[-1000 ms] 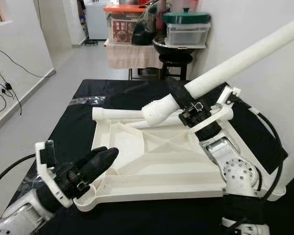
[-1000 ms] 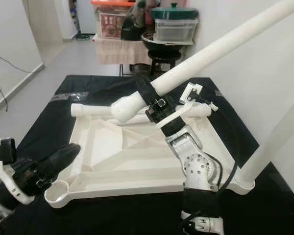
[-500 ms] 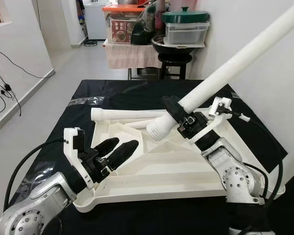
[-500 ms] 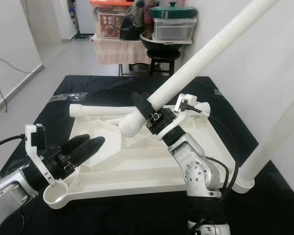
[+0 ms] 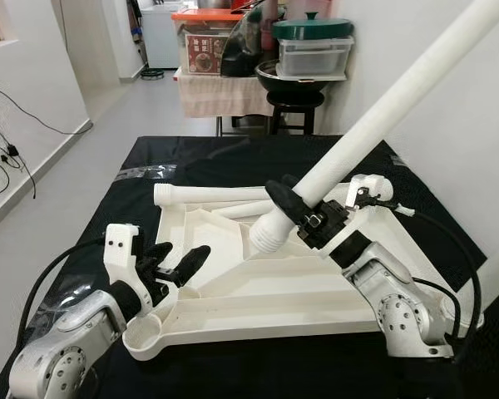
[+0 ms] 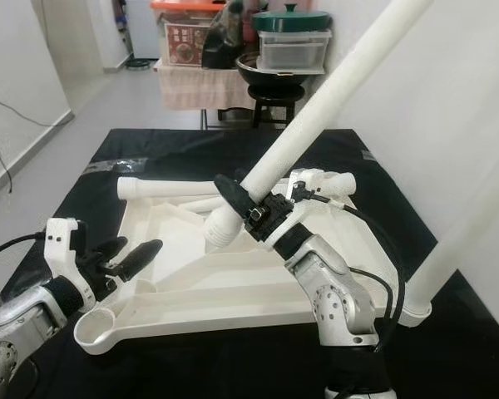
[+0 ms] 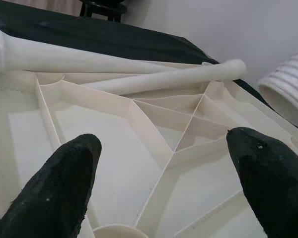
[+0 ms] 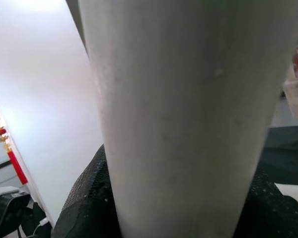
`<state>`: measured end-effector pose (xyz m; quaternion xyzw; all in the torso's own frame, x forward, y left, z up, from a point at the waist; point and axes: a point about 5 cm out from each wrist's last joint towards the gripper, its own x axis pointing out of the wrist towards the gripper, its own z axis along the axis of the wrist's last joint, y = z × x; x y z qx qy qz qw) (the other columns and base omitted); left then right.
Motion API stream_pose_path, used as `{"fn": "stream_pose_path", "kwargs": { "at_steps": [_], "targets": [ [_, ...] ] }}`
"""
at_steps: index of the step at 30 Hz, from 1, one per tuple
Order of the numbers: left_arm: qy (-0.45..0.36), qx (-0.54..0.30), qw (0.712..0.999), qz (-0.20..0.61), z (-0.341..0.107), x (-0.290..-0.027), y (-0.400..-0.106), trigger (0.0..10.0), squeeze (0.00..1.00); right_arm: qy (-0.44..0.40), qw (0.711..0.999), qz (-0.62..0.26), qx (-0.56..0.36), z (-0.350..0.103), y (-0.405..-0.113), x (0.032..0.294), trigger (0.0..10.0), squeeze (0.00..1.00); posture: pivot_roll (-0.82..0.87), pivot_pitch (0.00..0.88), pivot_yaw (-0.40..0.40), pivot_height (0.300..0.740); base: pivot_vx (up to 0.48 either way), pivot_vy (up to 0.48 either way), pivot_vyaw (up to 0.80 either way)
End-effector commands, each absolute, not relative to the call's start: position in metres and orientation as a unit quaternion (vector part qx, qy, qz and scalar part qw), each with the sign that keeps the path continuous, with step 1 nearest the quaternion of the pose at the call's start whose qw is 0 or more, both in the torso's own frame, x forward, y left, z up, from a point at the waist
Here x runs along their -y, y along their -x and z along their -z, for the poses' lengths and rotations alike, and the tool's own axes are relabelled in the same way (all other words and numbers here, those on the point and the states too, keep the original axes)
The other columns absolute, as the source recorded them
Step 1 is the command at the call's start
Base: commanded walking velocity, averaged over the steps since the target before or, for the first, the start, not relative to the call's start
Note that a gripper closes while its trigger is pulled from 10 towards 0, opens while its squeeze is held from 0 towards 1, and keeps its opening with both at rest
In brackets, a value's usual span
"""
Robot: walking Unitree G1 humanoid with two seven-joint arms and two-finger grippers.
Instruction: Building children table
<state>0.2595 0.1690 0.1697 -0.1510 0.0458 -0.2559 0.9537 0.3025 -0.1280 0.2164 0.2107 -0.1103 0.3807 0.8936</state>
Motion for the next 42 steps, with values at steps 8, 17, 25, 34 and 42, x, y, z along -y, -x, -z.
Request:
{"fn": "stream_pose_path", "kwargs": {
  "at_steps": [8,17,25,34,42],
  "targets": [
    [0.114,-0.061,0.955,0.267,-0.162,-0.172,-0.253,10.0,0.0,-0.182,0.851,-0.48,0.109,-0.209,-0.282,0.114,10.0,0.0,-0.02,0.0,0.015,0.74,0.0,0.0,0.45],
    [0.078,-0.107,0.952,0.274,-0.137,-0.162,-0.236,10.0,0.0,-0.144,0.819,-0.549,0.081,-0.206,-0.275,0.096,10.0,0.0,-0.01,0.0,-0.005,0.74,0.0,0.0,0.8],
    [0.073,-0.117,0.958,0.251,-0.129,-0.156,-0.228,10.0,0.0,-0.134,0.835,-0.529,0.072,-0.205,-0.282,0.093,10.0,0.0,0.0,0.0,-0.039,0.74,0.0,0.0,0.8],
    [0.042,-0.107,0.963,0.245,-0.131,-0.15,-0.224,10.0,0.0,-0.112,0.873,-0.471,0.06,-0.198,-0.292,0.1,10.0,0.0,-0.02,0.0,-0.035,0.74,0.0,0.0,0.18],
    [0.033,-0.099,0.959,0.265,-0.135,-0.143,-0.226,10.0,0.0,-0.079,0.891,-0.444,0.055,-0.196,-0.298,0.106,10.0,0.0,-0.04,0.0,-0.03,0.74,0.0,0.448,0.0]
  ]
}}
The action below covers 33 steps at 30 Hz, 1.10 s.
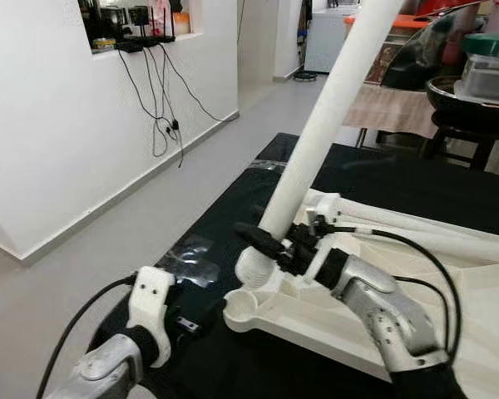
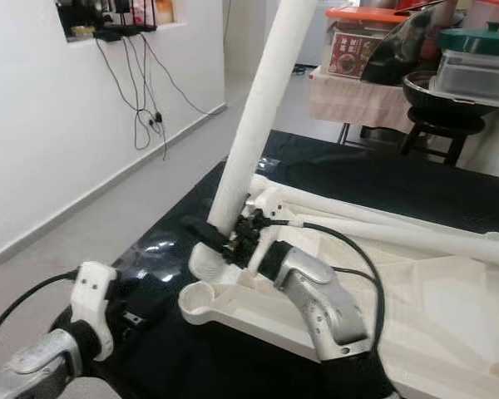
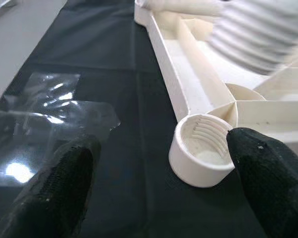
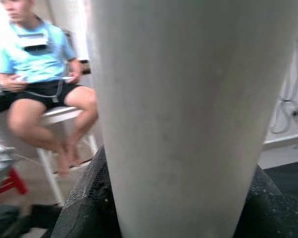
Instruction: Building children table
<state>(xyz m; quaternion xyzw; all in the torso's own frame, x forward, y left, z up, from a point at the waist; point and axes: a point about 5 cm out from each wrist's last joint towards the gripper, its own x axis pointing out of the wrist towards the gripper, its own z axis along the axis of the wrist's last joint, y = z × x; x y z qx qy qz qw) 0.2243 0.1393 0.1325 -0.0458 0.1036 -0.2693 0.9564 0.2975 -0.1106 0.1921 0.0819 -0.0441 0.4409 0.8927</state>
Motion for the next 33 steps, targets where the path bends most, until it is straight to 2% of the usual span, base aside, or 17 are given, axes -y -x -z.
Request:
{"fn": "stream_pose_path", "kwargs": {
  "at_steps": [1,6,10,17,27,33],
  "targets": [
    [0.033,-0.096,0.958,0.267,-0.135,-0.141,-0.227,10.0,0.0,-0.078,0.896,-0.433,0.054,-0.196,-0.302,0.106,10.0,0.0,-0.04,0.0,-0.029,0.74,0.0,0.48,0.0],
    [0.036,-0.092,0.959,0.265,-0.136,-0.14,-0.23,10.0,0.0,-0.075,0.905,-0.416,0.049,-0.197,-0.306,0.107,10.0,0.0,-0.05,0.0,-0.032,0.74,0.0,0.48,0.0],
    [0.056,-0.085,0.961,0.256,-0.137,-0.141,-0.231,10.0,0.0,-0.073,0.91,-0.406,0.044,-0.196,-0.308,0.107,10.0,0.0,-0.05,0.0,-0.035,0.74,0.0,0.48,-0.8],
    [0.049,-0.082,0.963,0.253,-0.138,-0.141,-0.232,10.0,0.0,-0.068,0.914,-0.396,0.056,-0.198,-0.31,0.103,10.0,0.0,-0.04,0.004,-0.037,0.74,0.0,0.0,-0.8],
    [0.02,-0.075,0.968,0.238,-0.139,-0.148,-0.231,10.0,0.0,-0.045,0.912,-0.405,0.052,-0.195,-0.312,0.104,10.0,0.0,-0.02,0.025,-0.039,0.74,0.0,0.0,0.0],
    [0.005,-0.072,0.969,0.238,-0.14,-0.15,-0.225,10.0,0.0,-0.03,0.92,-0.388,0.044,-0.196,-0.326,0.113,10.0,0.0,-0.01,0.053,-0.048,0.74,0.0,0.0,-0.71]
  ]
}}
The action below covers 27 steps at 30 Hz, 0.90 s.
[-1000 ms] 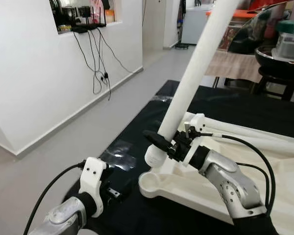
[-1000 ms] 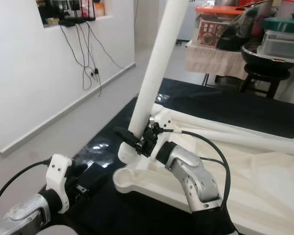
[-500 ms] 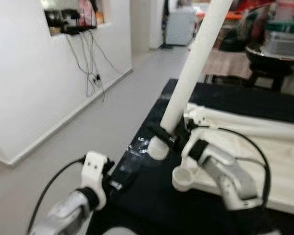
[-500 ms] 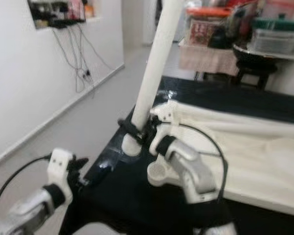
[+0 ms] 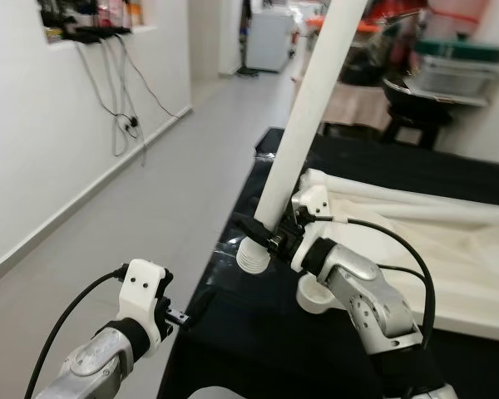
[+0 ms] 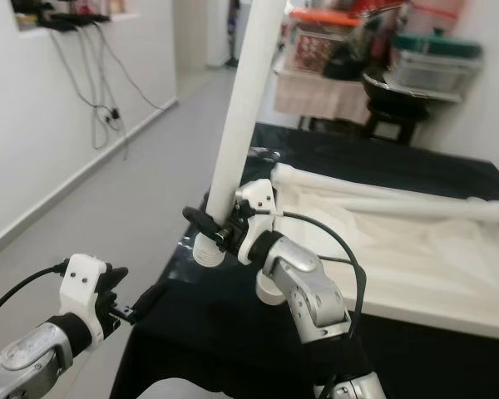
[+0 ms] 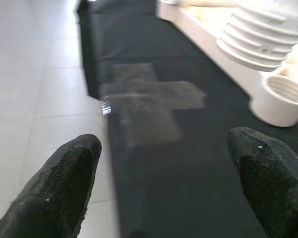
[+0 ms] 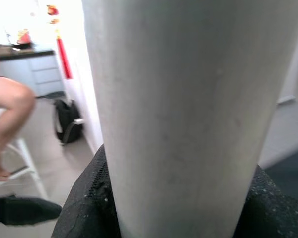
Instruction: Building children table
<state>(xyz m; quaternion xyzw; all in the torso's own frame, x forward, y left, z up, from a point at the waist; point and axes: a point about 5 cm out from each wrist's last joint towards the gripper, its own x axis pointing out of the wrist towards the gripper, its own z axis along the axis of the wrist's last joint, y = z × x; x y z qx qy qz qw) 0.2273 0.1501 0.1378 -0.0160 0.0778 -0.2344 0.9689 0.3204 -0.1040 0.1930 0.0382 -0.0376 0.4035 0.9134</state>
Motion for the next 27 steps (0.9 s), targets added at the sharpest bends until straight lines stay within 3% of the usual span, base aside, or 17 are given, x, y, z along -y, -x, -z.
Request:
{"fn": "stream_pose_path", "kwargs": {
  "at_steps": [1,7,10,14,22,24,27],
  "targets": [
    [0.005,-0.072,0.969,0.238,-0.14,-0.15,-0.225,10.0,0.0,-0.03,0.92,-0.388,0.044,-0.196,-0.326,0.113,10.0,0.0,-0.01,0.053,-0.048,0.74,0.0,0.0,-0.8],
    [-0.004,-0.059,0.968,0.245,-0.143,-0.149,-0.22,10.0,0.0,-0.047,0.917,-0.391,0.062,-0.205,-0.328,0.128,10.0,0.0,-0.01,0.066,-0.05,0.74,0.0,0.0,-0.8],
    [-0.005,-0.057,0.965,0.254,-0.143,-0.148,-0.217,10.0,0.0,-0.042,0.888,-0.453,0.06,-0.205,-0.318,0.125,10.0,0.0,-0.01,0.069,-0.047,0.74,0.0,0.0,-0.8],
    [-0.012,-0.058,0.961,0.269,-0.142,-0.145,-0.215,10.0,0.0,-0.038,0.874,-0.481,0.058,-0.202,-0.313,0.122,10.0,0.0,0.0,0.069,-0.047,0.74,0.0,0.0,-0.79],
    [-0.041,-0.063,0.949,0.308,-0.14,-0.14,-0.208,10.0,0.0,-0.052,0.859,-0.506,0.059,-0.196,-0.322,0.121,10.0,0.0,0.01,0.068,-0.043,0.74,0.0,0.0,0.0],
    [-0.044,-0.066,0.946,0.313,-0.14,-0.139,-0.205,10.0,0.0,-0.05,0.845,-0.53,0.053,-0.195,-0.321,0.117,10.0,0.0,0.02,0.073,-0.038,0.74,0.0,0.0,0.0],
    [-0.049,-0.075,0.942,0.324,-0.14,-0.14,-0.199,10.0,0.0,-0.028,0.796,-0.604,0.035,-0.192,-0.313,0.104,10.0,0.0,0.03,0.092,-0.034,0.74,0.0,0.0,0.0]
  ]
}}
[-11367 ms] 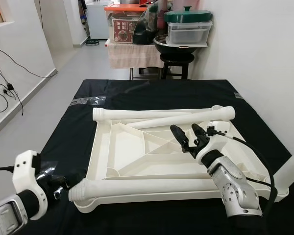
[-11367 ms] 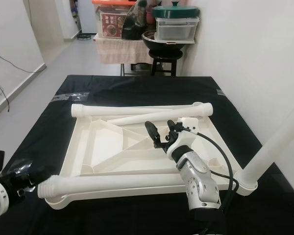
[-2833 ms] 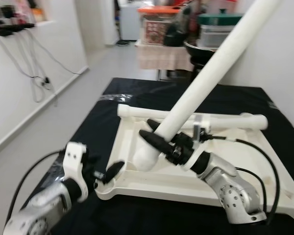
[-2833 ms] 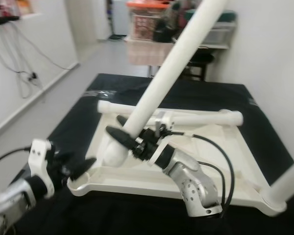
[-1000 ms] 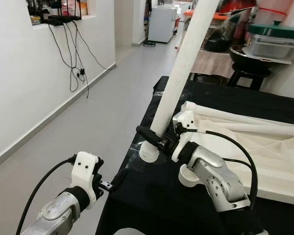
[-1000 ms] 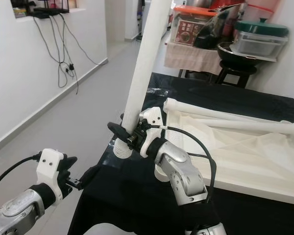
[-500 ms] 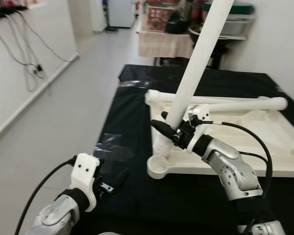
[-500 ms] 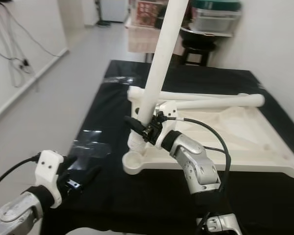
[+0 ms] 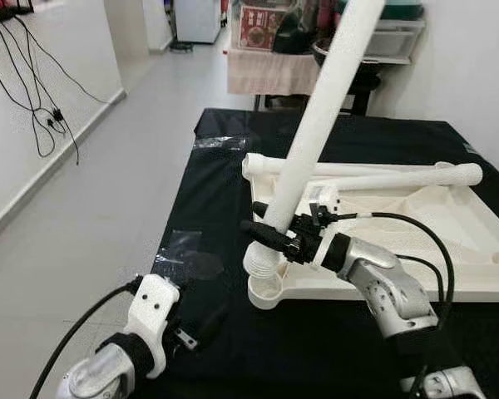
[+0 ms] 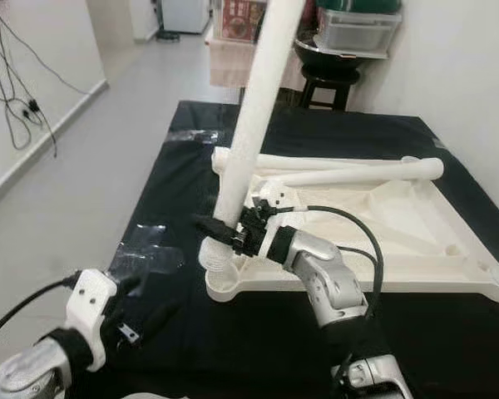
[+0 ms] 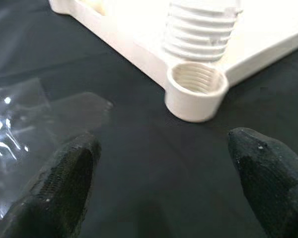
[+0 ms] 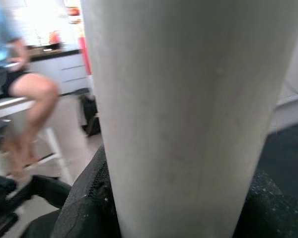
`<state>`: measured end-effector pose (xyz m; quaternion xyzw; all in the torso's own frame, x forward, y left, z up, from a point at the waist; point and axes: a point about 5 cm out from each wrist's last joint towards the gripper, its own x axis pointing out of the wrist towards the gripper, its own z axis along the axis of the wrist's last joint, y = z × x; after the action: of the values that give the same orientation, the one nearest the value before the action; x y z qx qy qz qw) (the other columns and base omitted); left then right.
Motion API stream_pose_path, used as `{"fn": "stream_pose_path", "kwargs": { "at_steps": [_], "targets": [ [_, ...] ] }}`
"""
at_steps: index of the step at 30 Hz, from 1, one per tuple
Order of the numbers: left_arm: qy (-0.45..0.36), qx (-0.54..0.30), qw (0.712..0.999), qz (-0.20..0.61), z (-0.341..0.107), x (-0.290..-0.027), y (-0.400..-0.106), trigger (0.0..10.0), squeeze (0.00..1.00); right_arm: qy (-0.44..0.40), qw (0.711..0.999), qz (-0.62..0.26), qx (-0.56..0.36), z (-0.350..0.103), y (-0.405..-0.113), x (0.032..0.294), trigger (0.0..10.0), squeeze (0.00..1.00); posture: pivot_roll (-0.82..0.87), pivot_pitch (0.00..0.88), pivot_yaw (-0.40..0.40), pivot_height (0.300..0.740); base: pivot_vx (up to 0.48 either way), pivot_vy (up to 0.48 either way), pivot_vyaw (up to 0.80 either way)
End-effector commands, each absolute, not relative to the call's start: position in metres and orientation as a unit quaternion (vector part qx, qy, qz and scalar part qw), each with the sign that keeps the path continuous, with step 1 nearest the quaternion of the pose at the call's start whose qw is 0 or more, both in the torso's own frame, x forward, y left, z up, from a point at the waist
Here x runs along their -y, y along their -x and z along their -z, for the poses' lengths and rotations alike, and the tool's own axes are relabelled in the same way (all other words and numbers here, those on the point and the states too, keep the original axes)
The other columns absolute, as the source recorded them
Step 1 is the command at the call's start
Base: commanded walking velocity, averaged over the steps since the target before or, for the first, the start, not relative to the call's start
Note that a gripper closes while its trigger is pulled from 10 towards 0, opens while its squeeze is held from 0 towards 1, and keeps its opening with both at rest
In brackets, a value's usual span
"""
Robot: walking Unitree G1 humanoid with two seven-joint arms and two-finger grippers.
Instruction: Building children table
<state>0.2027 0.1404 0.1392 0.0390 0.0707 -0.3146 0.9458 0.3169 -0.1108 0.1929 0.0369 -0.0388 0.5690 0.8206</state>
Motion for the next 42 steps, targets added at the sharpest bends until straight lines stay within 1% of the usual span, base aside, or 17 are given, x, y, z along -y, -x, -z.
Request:
{"fn": "stream_pose_path", "kwargs": {
  "at_steps": [1,3,5,8,13,16,19,21,25,27,28,29,31,33,34,36,42],
  "targets": [
    [-0.049,-0.075,0.942,0.324,-0.14,-0.14,-0.199,10.0,0.0,-0.028,0.796,-0.604,0.035,-0.192,-0.313,0.104,10.0,0.0,0.03,0.092,-0.034,0.74,0.0,0.0,0.0],
    [-0.049,-0.081,0.94,0.327,-0.14,-0.14,-0.195,10.0,0.0,-0.015,0.773,-0.633,0.031,-0.19,-0.308,0.101,10.0,0.0,0.03,0.1,-0.032,0.74,0.0,0.0,0.0],
    [-0.049,-0.083,0.939,0.329,-0.14,-0.14,-0.193,10.0,0.0,-0.01,0.767,-0.64,0.031,-0.189,-0.307,0.101,10.0,0.0,0.03,0.102,-0.031,0.74,0.0,0.0,0.0],
    [-0.051,-0.09,0.936,0.335,-0.141,-0.141,-0.187,10.0,0.0,0.014,0.771,-0.637,0.025,-0.183,-0.315,0.108,10.0,0.0,0.05,0.128,-0.022,0.74,0.0,0.0,0.0],
    [-0.052,-0.093,0.935,0.337,-0.141,-0.142,-0.184,10.0,0.0,0.024,0.775,-0.631,0.023,-0.182,-0.318,0.11,10.0,0.0,0.05,0.133,-0.019,0.74,0.0,0.0,0.0],
    [-0.054,-0.102,0.933,0.341,-0.143,-0.145,-0.176,10.0,0.0,0.025,0.788,-0.614,0.025,-0.187,-0.332,0.116,10.0,0.0,0.07,0.171,0.0,0.74,0.0,0.0,0.0],
    [-0.054,-0.102,0.933,0.341,-0.143,-0.145,-0.176,10.0,0.0,0.025,0.788,-0.614,0.025,-0.187,-0.332,0.116,10.0,0.0,0.07,0.171,0.0,0.74,0.0,0.0,0.0],
    [-0.051,-0.107,0.932,0.341,-0.145,-0.148,-0.169,10.0,0.0,0.011,0.785,-0.619,0.021,-0.191,-0.335,0.123,10.0,0.0,0.08,0.195,0.008,0.74,0.0,0.0,0.0],
    [-0.049,-0.109,0.932,0.342,-0.146,-0.149,-0.167,10.0,0.0,0.004,0.782,-0.623,0.019,-0.192,-0.335,0.125,10.0,0.0,0.08,0.204,0.01,0.74,0.0,0.0,0.0],
    [-0.043,-0.112,0.931,0.346,-0.148,-0.149,-0.161,10.0,0.0,0.004,0.765,-0.644,0.006,-0.191,-0.331,0.128,10.0,0.0,0.08,0.226,0.017,0.74,0.0,0.0,0.0],
    [-0.043,-0.112,0.931,0.346,-0.148,-0.149,-0.161,10.0,0.0,0.004,0.765,-0.644,0.006,-0.191,-0.331,0.128,10.0,0.0,0.08,0.226,0.017,0.74,0.0,0.0,0.0],
    [-0.04,-0.113,0.93,0.348,-0.149,-0.149,-0.159,10.0,0.0,0.008,0.755,-0.656,0.0,-0.189,-0.329,0.128,10.0,0.0,0.08,0.228,0.018,0.74,0.0,0.0,0.0],
    [-0.04,-0.113,0.93,0.348,-0.149,-0.149,-0.159,10.0,0.0,0.008,0.755,-0.656,0.0,-0.189,-0.329,0.128,10.0,0.0,0.08,0.228,0.018,0.74,0.0,0.0,0.0],
    [-0.031,-0.116,0.927,0.355,-0.152,-0.148,-0.153,10.0,0.0,0.021,0.729,-0.684,-0.014,-0.185,-0.324,0.125,10.0,0.0,0.09,0.252,0.018,0.74,0.0,0.0,0.0],
    [-0.031,-0.116,0.927,0.355,-0.152,-0.148,-0.153,10.0,0.0,0.021,0.729,-0.684,-0.014,-0.185,-0.324,0.125,10.0,0.0,0.09,0.252,0.018,0.74,0.0,0.0,0.0],
    [-0.027,-0.119,0.926,0.358,-0.153,-0.148,-0.149,10.0,0.0,0.029,0.715,-0.698,-0.019,-0.185,-0.325,0.123,10.0,0.0,0.1,0.261,0.016,0.74,0.0,0.0,0.0],
    [-0.024,-0.122,0.926,0.357,-0.155,-0.148,-0.144,10.0,0.0,0.034,0.715,-0.698,-0.017,-0.19,-0.335,0.12,10.0,0.0,0.1,0.269,0.01,0.74,0.0,0.0,0.0]
  ]
}}
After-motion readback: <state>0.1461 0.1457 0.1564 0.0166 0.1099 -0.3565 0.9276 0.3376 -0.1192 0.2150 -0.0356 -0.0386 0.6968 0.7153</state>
